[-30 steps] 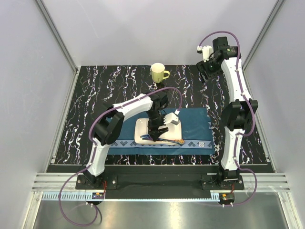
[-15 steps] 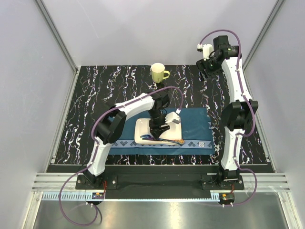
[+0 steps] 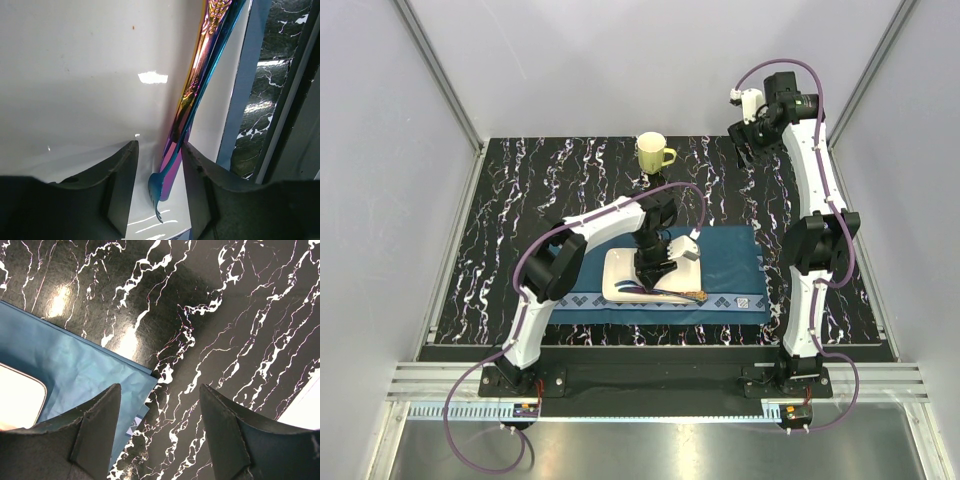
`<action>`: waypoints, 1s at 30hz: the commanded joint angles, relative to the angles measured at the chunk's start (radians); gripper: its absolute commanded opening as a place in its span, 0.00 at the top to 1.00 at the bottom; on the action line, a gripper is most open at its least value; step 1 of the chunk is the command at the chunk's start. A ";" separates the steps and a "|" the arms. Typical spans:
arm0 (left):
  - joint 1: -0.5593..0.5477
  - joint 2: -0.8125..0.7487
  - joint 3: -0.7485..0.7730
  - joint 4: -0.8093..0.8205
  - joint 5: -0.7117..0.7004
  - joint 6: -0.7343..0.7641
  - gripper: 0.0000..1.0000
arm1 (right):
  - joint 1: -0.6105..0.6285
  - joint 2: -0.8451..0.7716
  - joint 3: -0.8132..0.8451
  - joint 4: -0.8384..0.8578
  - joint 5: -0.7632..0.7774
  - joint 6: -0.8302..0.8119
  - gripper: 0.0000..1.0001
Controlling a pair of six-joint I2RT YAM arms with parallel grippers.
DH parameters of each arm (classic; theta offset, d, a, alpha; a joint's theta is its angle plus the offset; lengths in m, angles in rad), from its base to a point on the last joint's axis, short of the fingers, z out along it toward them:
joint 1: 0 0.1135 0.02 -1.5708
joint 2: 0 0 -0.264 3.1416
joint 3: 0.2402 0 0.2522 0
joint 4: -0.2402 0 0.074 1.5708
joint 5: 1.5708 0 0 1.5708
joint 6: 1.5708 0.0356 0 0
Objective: Set the dinner table for one person
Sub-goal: Pick up the fork from the napkin.
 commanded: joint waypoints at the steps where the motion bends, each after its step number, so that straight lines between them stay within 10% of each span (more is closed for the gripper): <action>1: -0.010 0.055 -0.047 0.033 -0.032 0.010 0.55 | 0.013 -0.036 0.046 -0.001 -0.023 0.014 0.29; 14: -0.014 0.065 -0.036 0.041 -0.058 -0.012 1.00 | 0.023 -0.039 0.050 0.000 -0.024 0.018 0.29; 30: -0.004 0.046 0.236 -0.063 -0.121 -0.003 1.00 | 0.029 -0.030 0.064 0.000 -0.032 0.020 0.29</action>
